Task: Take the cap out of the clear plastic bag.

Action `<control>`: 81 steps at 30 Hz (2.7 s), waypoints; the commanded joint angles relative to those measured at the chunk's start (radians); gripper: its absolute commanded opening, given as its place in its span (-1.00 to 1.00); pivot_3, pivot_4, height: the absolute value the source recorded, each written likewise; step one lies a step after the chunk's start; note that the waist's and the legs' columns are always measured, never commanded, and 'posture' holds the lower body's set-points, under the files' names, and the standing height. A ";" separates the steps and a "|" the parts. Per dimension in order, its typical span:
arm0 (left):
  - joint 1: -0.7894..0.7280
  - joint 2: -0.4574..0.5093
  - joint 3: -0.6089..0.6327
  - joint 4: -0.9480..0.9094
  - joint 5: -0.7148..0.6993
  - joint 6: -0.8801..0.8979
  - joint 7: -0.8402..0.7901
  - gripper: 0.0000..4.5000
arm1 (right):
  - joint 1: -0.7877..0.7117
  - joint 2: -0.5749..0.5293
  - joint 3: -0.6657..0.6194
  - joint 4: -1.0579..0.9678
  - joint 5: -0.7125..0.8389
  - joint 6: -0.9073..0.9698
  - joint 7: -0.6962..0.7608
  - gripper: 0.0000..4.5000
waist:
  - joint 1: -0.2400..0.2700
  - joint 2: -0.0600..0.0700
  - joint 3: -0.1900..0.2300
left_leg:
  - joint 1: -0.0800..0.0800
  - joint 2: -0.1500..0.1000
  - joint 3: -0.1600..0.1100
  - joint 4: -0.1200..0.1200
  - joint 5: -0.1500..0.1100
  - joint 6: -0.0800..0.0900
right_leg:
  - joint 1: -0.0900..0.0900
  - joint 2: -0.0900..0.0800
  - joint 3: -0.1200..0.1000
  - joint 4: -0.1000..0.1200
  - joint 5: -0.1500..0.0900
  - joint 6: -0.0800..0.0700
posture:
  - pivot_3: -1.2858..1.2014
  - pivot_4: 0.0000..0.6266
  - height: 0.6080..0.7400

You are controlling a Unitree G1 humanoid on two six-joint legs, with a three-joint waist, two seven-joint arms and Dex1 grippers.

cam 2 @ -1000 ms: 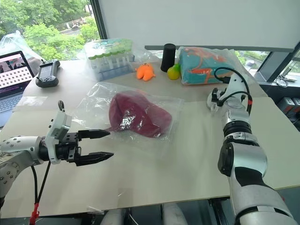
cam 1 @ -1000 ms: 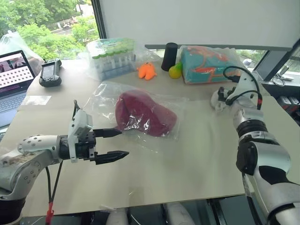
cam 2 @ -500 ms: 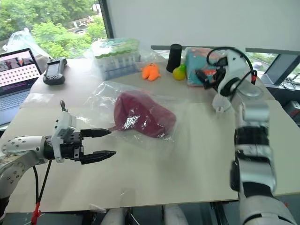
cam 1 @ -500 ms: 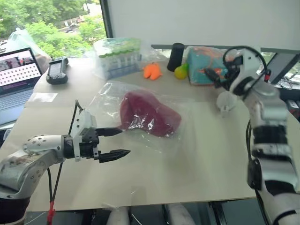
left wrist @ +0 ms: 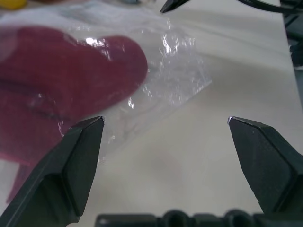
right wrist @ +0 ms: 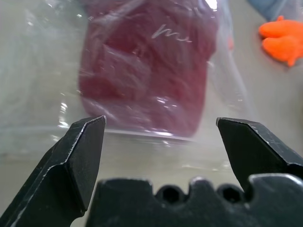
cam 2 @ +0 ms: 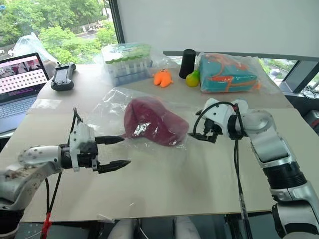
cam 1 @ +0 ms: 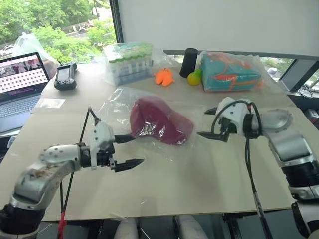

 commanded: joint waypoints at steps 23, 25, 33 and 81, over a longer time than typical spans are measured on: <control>-0.220 -0.068 -0.271 0.230 0.361 -0.335 -0.053 1.00 | 0.335 -0.114 -0.364 -0.404 0.549 0.408 0.053 0.99 | 0.016 0.000 0.000 | 0.002 -0.001 -0.001 0.001 0.000 0.000 | 0.003 0.000 0.000 0.000 -0.005 0.008 | 0.03 -0.52 1.00; -0.271 -0.098 -0.318 0.307 0.438 -0.428 -0.040 1.00 | 0.346 -0.114 -0.368 -0.412 0.550 0.410 0.030 0.99 | 0.019 0.000 0.000 | 0.001 -0.001 -0.001 0.001 0.000 0.000 | 0.003 0.000 0.000 -0.001 -0.005 0.008 | 0.03 -0.52 1.00; -0.350 -0.185 -0.410 0.446 0.568 -0.660 -0.058 1.00 | 0.398 -0.129 -0.411 -0.459 0.576 0.424 -0.018 0.99 | 0.021 0.000 0.000 | 0.000 -0.001 -0.001 0.001 0.000 0.000 | 0.002 0.000 0.001 -0.001 -0.004 0.009 | 0.03 -0.52 1.00; -0.546 -0.383 -0.552 0.985 1.014 -0.944 0.276 1.00 | 0.431 -0.115 -0.420 -0.551 0.639 0.437 -0.199 0.99 | 0.031 -0.001 -0.016 | 0.016 -0.001 -0.001 0.002 0.000 0.000 | 0.022 -0.001 0.001 -0.006 -0.005 0.006 | 0.03 -0.52 1.00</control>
